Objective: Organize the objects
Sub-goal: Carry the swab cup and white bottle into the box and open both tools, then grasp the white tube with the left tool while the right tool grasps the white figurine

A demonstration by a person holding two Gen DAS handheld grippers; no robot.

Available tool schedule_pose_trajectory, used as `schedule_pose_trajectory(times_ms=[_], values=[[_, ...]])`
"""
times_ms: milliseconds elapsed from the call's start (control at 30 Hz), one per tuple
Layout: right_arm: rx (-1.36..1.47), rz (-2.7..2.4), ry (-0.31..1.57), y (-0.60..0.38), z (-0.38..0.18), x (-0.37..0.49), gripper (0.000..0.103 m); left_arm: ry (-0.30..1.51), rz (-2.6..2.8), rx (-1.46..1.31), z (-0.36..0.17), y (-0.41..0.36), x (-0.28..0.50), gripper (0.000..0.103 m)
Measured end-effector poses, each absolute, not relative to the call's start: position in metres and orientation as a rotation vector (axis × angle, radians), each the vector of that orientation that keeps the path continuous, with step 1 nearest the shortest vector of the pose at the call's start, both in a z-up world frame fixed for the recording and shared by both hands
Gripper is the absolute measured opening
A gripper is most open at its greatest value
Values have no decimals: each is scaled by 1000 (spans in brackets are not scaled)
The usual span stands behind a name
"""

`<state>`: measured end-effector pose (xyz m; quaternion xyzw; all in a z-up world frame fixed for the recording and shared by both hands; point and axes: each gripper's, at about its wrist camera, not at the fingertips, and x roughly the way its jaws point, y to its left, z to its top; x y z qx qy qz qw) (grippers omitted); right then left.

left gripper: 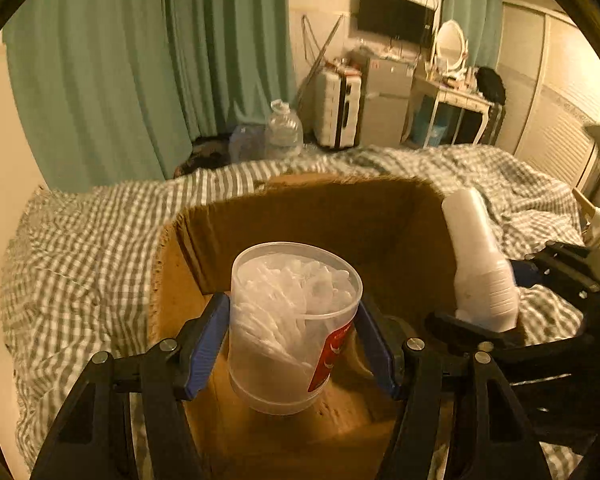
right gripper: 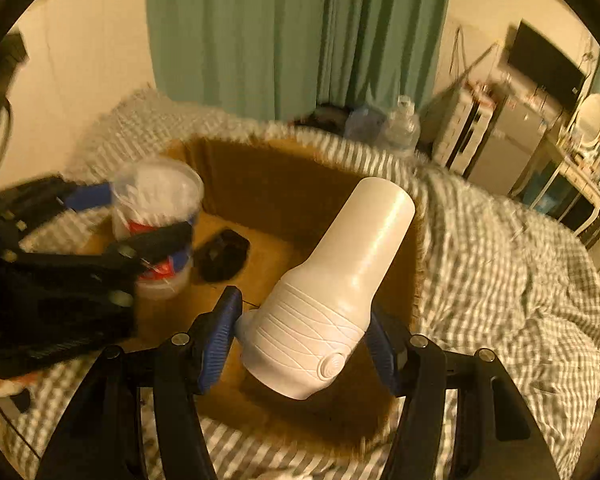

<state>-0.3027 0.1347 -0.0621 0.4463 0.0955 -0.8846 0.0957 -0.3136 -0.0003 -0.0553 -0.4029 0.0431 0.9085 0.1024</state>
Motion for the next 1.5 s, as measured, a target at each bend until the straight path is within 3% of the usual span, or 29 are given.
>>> schedule_pose_trajectory(times_ms=[167,367,433,500,533,767,1133,1500], values=[[1431,-2569,305,143,-108,-333,59,148,2665,-1250,-80,-2,-335,65],[1378,-2571,432,128,-111,-331,60,162,2666,-1214,-78,1,-339,66],[1354,-2577,468,125,-108,-329,72,152,2674,-1188,-73,1,-336,67],[1313,-2587,478,122,-101,-322,84,169,2709,-1149,-67,-2,-331,78],[1292,-2579,452,121,-96,-318,85,185,2726,-1128,-61,-1,-327,85],[1216,-2634,418,130,-57,-279,87,210,2801,-1014,-16,1,-293,95],[1012,-2790,373,143,33,-186,87,207,2874,-840,64,10,-195,97],[918,-2888,339,148,61,-103,87,194,2922,-791,79,5,-121,99]])
